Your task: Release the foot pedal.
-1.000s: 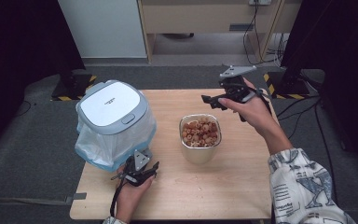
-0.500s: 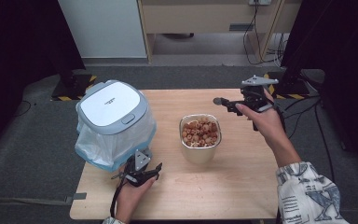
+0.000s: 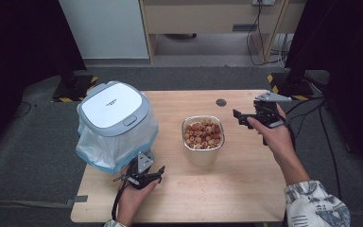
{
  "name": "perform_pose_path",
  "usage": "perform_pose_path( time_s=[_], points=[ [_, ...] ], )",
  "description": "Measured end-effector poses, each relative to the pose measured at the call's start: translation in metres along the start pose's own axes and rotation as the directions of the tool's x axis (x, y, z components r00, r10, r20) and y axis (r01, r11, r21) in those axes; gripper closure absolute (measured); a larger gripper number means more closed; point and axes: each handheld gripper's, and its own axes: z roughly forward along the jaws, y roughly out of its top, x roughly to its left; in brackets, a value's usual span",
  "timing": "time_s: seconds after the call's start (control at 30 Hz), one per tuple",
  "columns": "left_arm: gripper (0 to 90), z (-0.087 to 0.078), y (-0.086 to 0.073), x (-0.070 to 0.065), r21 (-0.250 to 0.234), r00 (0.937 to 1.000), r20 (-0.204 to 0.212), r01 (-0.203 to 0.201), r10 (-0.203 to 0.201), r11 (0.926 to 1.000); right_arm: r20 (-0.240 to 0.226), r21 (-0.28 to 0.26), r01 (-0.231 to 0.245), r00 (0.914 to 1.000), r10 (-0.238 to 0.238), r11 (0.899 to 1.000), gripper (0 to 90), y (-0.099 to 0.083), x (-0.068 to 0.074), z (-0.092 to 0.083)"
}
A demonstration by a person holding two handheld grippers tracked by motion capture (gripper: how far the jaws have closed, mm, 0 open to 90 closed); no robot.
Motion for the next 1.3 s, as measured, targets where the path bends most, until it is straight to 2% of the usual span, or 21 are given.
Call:
perform_pose_path(
  time_s=[0.23,0.43,0.57,0.63,0.8,0.9,0.97,1.17,1.2,1.3],
  points=[
    [30.1,0.001,0.0,0.0,0.007,1.0,0.004,-0.003,0.003,1.0,0.04,0.03,-0.045,0.9982,0.044,0.999,8.8,-0.032,-0.009,0.0],
    [30.0,0.001,0.0,0.0,0.007,1.0,0.004,-0.003,0.003,1.0,0.079,0.07,-0.099,0.9926,0.093,0.993,9.6,-0.064,-0.013,0.007],
    [29.9,0.001,-0.001,0.0,0.009,1.0,0.003,-0.005,0.005,0.9999,0.101,0.135,-0.111,0.9901,0.098,0.985,9.7,-0.091,-0.014,0.017],
    [29.8,0.001,-0.001,0.001,0.009,1.0,0.003,-0.005,0.005,0.9999,0.104,0.149,-0.125,0.9884,0.11,0.981,9.8,-0.1,-0.014,0.02],
    [29.6,0.001,-0.001,0.001,0.009,1.0,0.004,-0.005,0.005,0.9999,0.113,0.212,-0.155,0.9847,0.133,0.965,9.0,-0.122,-0.015,0.03],
    [29.4,0.001,-0.001,0.001,0.007,1.0,0.003,-0.001,0.001,1.0,0.113,0.241,-0.157,0.9846,0.133,0.958,8.1,-0.132,-0.012,0.036],
    [29.4,0.0,-0.001,0.001,0.004,1.0,0.005,0.001,-0.001,1.0,0.115,0.269,-0.164,0.9838,0.138,0.949,7.0,-0.139,-0.011,0.041],
    [29.1,0.001,-0.001,0.001,0.009,1.0,0.008,-0.003,0.003,1.0,0.144,0.308,-0.175,0.9802,0.136,0.935,6.0,-0.148,-0.008,0.049],
    [29.1,0.001,-0.001,0.001,0.009,1.0,0.009,-0.002,0.002,1.0,0.158,0.313,-0.167,0.9798,0.122,0.935,5.7,-0.15,-0.007,0.05],
    [29.0,0.001,0.0,0.001,0.007,1.0,0.01,0.0,-0.001,1.0,0.188,0.296,-0.124,0.9797,0.07,0.947,4.8,-0.155,-0.002,0.052]
  ],
)
